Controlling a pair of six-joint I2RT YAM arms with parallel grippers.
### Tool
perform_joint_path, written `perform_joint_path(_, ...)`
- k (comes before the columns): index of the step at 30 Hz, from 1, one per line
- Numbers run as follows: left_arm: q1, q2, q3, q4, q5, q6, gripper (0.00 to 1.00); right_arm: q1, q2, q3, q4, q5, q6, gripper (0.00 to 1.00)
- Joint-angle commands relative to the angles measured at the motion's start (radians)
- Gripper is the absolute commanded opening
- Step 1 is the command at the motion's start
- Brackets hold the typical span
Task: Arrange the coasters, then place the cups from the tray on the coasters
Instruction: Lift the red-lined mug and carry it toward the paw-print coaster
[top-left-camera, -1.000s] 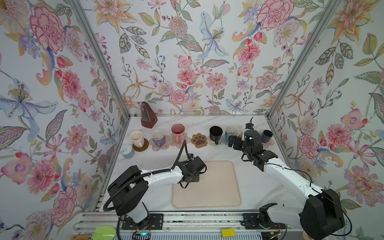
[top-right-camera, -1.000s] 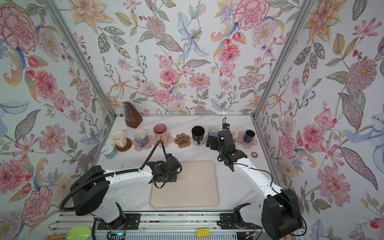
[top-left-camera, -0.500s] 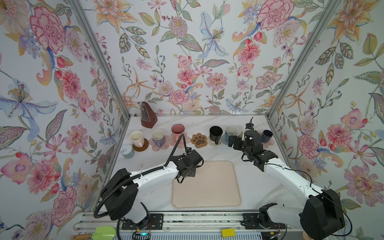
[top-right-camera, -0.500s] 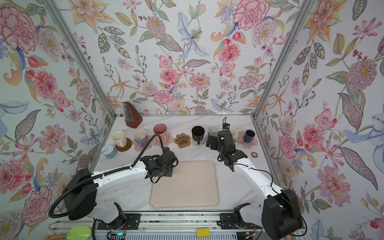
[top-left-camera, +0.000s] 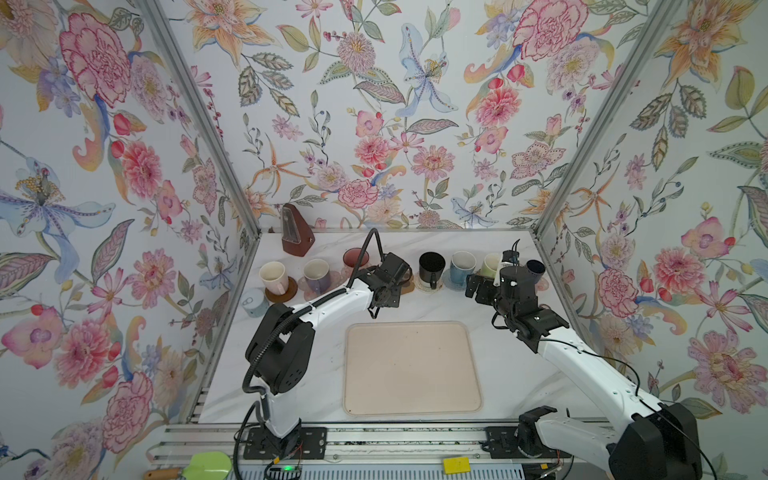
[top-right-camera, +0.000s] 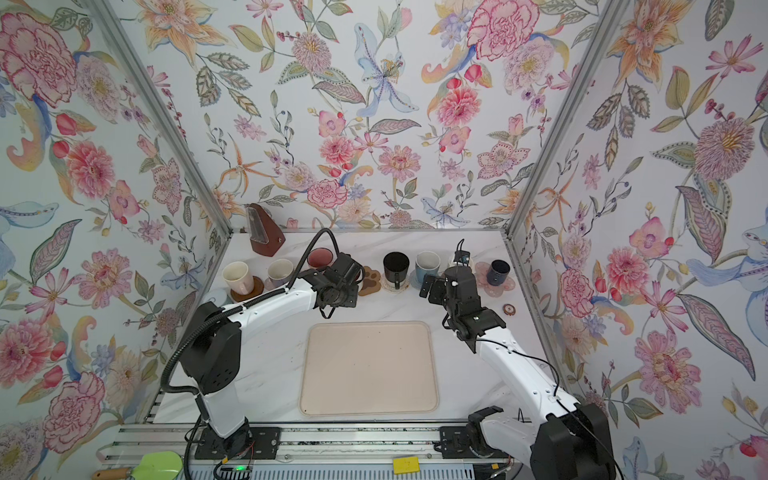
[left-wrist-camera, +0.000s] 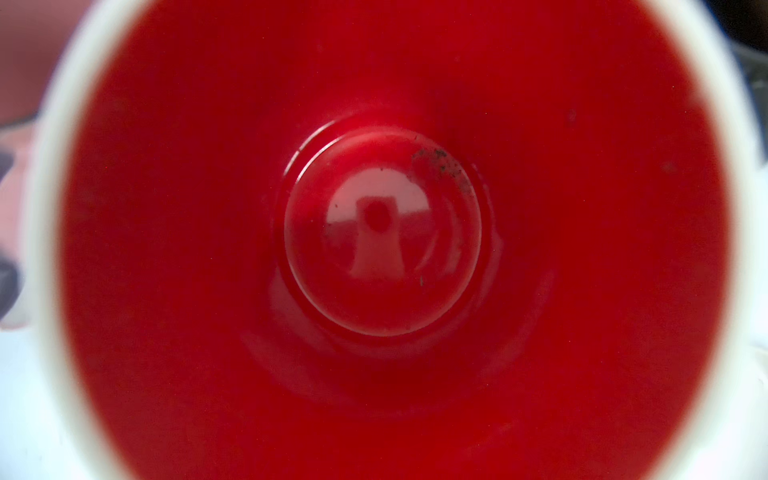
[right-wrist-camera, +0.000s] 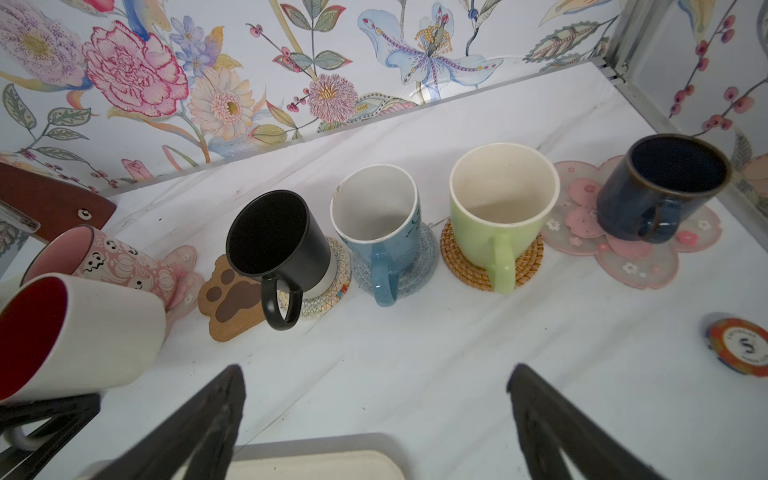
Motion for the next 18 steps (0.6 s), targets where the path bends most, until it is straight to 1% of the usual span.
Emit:
perform_joint_path(1,0.016,0.052,0.101,-0.029,-0.006,0.058,0.0,-0.013,-0.03,-0.028,-0.019,0.019,-0.015,0.99)
perform_joint_path(7,0.026,0.132,0.185,-0.052,-0.02,0.064,0.0,-0.031,-0.041,-0.039,-0.022,0.006,-0.016,0.99)
perform_joint_path(18,0.052,0.233,0.281,-0.066,0.012,0.046,0.0,-0.067,-0.037,-0.028,-0.027,-0.023,-0.04,0.99)
